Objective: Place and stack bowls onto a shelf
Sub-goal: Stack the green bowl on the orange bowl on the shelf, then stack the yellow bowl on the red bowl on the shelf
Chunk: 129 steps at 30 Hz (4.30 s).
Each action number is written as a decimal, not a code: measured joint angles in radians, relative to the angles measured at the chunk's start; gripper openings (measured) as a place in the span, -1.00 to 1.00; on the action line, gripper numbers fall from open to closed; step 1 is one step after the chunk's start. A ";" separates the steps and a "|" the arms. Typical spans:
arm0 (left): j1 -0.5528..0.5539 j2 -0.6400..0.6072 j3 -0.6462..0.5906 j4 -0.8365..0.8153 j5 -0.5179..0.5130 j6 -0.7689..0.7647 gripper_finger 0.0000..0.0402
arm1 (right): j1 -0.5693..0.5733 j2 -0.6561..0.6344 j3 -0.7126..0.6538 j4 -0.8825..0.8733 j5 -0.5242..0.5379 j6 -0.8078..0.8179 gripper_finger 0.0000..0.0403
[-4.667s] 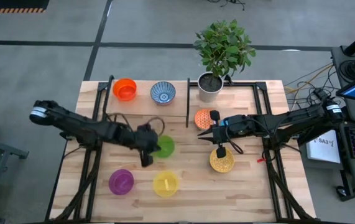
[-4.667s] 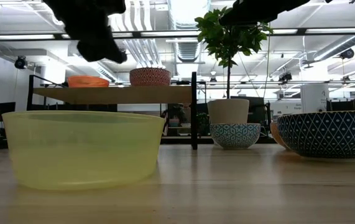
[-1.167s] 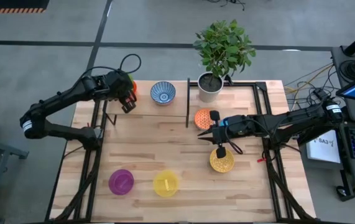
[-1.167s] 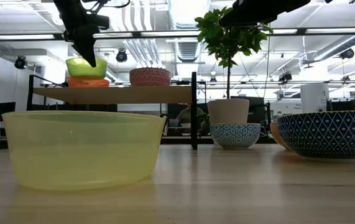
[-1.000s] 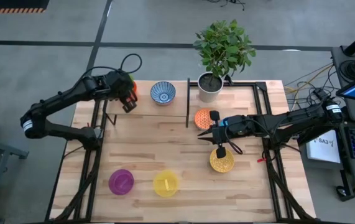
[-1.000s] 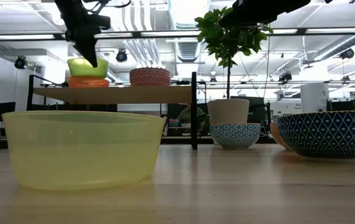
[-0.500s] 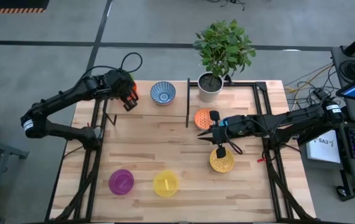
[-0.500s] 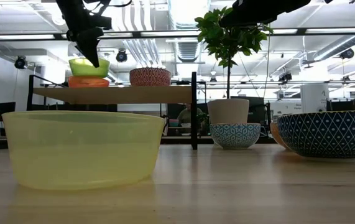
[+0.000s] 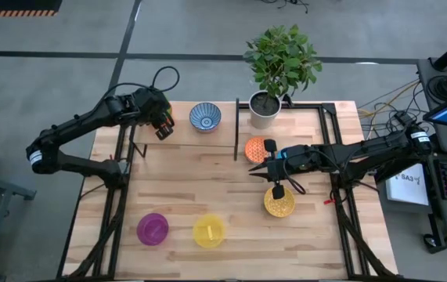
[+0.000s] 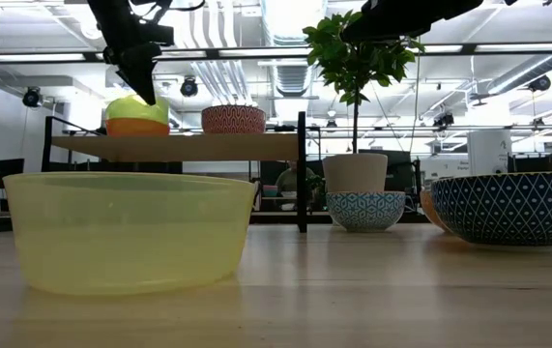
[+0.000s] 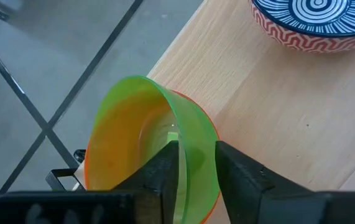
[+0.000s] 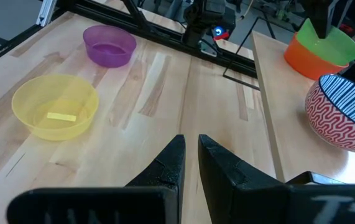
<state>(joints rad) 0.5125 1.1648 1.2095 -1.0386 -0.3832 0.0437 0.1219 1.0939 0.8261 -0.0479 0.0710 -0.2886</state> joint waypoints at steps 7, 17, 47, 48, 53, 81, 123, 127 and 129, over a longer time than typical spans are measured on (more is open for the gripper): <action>0.000 -0.014 0.000 0.008 0.013 -0.001 -0.52 | 0.000 0.000 0.000 0.000 0.000 0.000 -0.83; 0.000 -0.061 0.034 0.000 0.043 0.034 -0.18 | 0.000 0.000 0.000 0.001 0.000 0.000 -0.83; 0.025 -0.395 -0.429 0.508 0.035 0.014 -1.00 | -0.001 0.000 0.000 0.009 0.001 0.008 -0.83; 0.025 -0.397 -0.421 0.510 0.049 0.004 -1.00 | -0.001 0.000 0.000 0.008 0.001 0.008 -0.83; 0.014 -0.421 -0.413 0.535 0.253 -0.096 -1.00 | -0.003 0.000 0.000 0.009 0.003 0.022 -0.83; -0.705 -0.539 -0.703 0.956 0.350 -0.090 -1.00 | -0.013 0.308 0.434 -0.676 -0.006 0.791 -0.83; -0.761 -0.527 -0.689 1.114 0.287 -0.090 -1.00 | 0.103 0.776 0.614 -1.052 -0.202 1.328 -0.18; -0.761 -0.527 -0.689 1.124 0.287 -0.090 -1.00 | 0.103 0.770 0.614 -1.034 -0.202 1.326 -0.54; -0.761 -0.526 -0.689 1.152 0.286 -0.090 -1.00 | 0.106 0.769 0.614 -1.034 -0.209 1.313 -0.76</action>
<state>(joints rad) -0.2489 0.6389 0.5209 0.1133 -0.0967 -0.0460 0.2277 1.8629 1.4399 -1.0821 -0.1379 1.0245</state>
